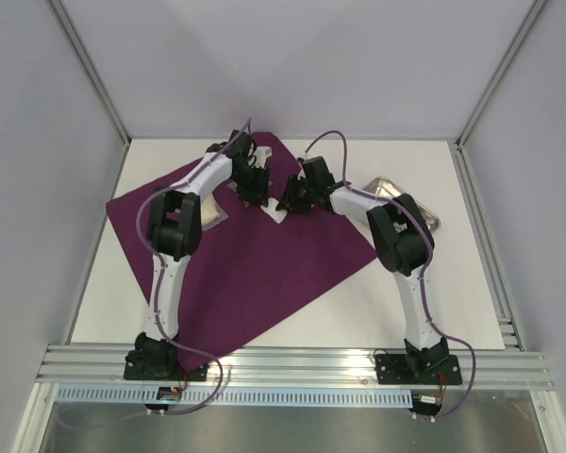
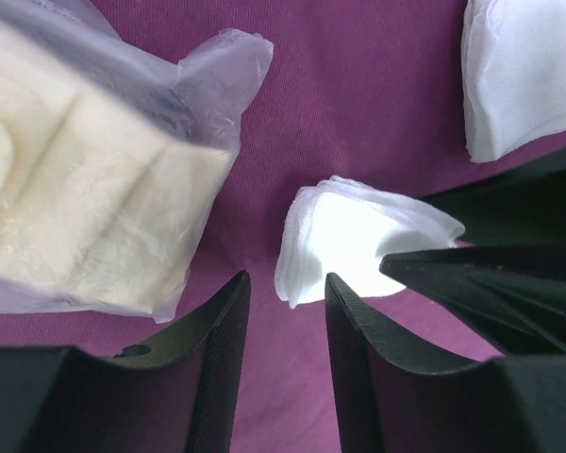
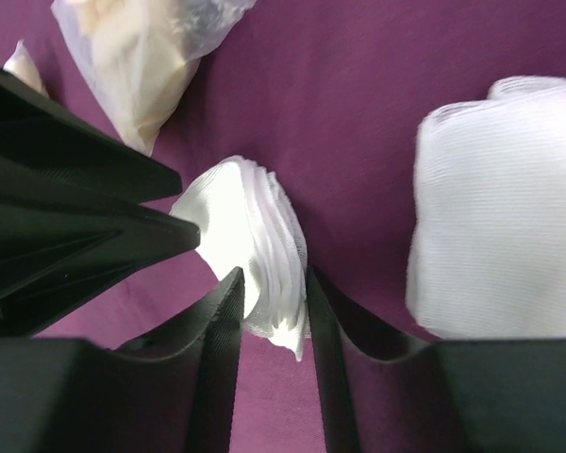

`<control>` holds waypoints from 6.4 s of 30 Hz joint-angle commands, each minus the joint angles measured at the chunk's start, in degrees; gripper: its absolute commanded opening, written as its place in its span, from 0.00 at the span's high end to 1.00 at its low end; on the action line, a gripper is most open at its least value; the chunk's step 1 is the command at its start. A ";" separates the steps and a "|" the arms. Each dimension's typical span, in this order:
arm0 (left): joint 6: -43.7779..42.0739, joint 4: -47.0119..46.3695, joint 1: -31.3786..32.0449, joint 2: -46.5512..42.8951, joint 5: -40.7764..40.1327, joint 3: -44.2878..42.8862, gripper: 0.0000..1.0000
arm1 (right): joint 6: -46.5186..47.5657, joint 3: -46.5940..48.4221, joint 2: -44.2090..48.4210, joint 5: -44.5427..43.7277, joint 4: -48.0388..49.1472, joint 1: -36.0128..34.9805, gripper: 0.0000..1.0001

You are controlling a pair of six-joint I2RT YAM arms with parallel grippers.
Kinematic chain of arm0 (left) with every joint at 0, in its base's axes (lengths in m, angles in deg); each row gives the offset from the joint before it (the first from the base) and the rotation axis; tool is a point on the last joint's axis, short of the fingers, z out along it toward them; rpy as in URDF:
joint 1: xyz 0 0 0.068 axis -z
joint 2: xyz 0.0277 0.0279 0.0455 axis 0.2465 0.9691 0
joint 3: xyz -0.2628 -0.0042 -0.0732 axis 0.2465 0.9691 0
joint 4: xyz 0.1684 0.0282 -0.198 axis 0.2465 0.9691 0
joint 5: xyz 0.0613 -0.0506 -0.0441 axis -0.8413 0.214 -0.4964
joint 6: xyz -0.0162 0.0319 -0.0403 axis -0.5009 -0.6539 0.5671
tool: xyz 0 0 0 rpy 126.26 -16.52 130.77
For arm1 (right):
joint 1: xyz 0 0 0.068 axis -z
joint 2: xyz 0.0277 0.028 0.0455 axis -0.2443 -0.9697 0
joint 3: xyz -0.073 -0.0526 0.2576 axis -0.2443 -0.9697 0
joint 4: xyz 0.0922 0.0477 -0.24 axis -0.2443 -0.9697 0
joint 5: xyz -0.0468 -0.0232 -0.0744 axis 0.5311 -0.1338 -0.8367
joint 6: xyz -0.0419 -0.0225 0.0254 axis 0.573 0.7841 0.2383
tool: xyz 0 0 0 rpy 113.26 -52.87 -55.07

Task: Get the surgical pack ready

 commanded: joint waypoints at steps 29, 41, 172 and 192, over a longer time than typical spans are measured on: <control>-4.10 4.41 0.28 -15.29 0.58 1.79 0.28 | -12.10 -12.82 11.09 -9.66 18.47 4.98 1.00; -4.19 4.68 0.28 -14.85 0.67 2.15 0.28 | -17.11 -16.94 8.89 -14.15 22.16 5.33 0.99; -8.15 12.76 0.28 -15.99 1.73 1.97 0.28 | 44.06 12.05 -1.39 21.89 -30.84 39.26 0.99; -8.06 13.38 0.28 -15.56 2.52 1.62 0.28 | 48.27 15.57 -0.43 4.92 -34.97 35.04 0.62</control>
